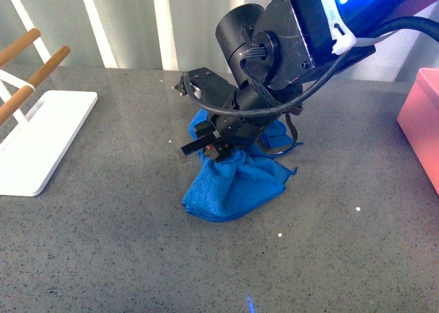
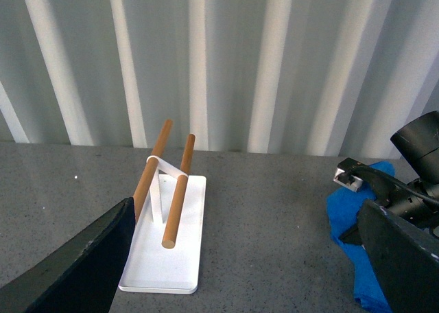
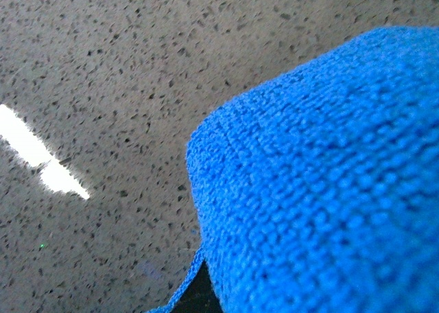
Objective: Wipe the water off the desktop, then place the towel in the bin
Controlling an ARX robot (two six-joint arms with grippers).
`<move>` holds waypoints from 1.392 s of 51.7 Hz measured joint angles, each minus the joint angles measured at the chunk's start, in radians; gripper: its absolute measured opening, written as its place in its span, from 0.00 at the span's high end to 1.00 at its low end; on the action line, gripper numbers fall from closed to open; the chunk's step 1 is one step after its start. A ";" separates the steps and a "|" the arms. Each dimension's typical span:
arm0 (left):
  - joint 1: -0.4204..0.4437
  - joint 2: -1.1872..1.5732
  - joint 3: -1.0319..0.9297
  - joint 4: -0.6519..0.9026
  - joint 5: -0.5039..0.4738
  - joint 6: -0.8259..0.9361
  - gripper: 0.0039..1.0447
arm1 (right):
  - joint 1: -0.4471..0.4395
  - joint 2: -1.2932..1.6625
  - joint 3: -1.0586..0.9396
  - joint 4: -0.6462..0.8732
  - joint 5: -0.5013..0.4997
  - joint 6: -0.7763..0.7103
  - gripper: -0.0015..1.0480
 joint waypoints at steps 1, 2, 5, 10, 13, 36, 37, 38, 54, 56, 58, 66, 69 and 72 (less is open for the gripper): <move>0.000 0.000 0.000 0.000 0.000 0.000 0.06 | -0.001 -0.005 -0.010 0.003 -0.009 0.000 0.94; 0.000 0.000 0.000 0.000 0.000 0.000 0.06 | -0.003 -0.013 -0.023 0.006 -0.016 -0.001 0.94; 0.000 0.000 0.000 0.000 0.000 0.000 0.06 | -0.006 -0.024 -0.045 0.008 -0.034 -0.003 0.94; 0.000 0.000 0.000 0.000 0.000 0.000 0.06 | -0.010 -0.046 -0.076 0.005 -0.056 -0.005 0.94; 0.000 0.000 0.000 0.000 0.000 0.000 0.06 | -0.012 -0.064 -0.100 0.007 -0.072 -0.007 0.94; 0.000 -0.001 0.000 0.000 0.000 0.000 0.06 | -0.008 -0.408 -0.471 0.134 -0.121 -0.032 0.94; 0.000 -0.002 0.000 0.000 0.000 0.000 0.06 | -0.005 -0.443 -0.499 0.137 -0.120 -0.027 0.94; 0.000 -0.002 0.000 0.000 0.000 0.000 0.06 | -0.002 -0.476 -0.524 0.139 -0.119 -0.024 0.94; 0.000 -0.002 0.000 0.000 0.000 0.000 0.06 | -0.059 -0.858 -0.591 0.100 -0.018 0.004 0.94; 0.000 -0.002 0.000 0.000 0.000 0.000 0.06 | -0.086 -0.892 -0.591 0.088 0.000 0.003 0.94; 0.000 -0.002 0.000 0.000 0.000 0.000 0.06 | -0.111 -0.919 -0.591 0.081 0.021 0.000 0.94; 0.000 -0.002 0.000 0.000 0.000 0.000 0.06 | -0.221 -1.012 -0.591 0.055 0.146 -0.024 0.94; 0.000 -0.002 0.000 0.000 0.000 0.000 0.06 | -0.264 -1.031 -0.591 0.055 0.211 -0.045 0.94; 0.000 -0.002 0.000 0.000 0.000 0.000 0.06 | -0.319 -1.038 -0.591 0.057 0.281 -0.063 0.94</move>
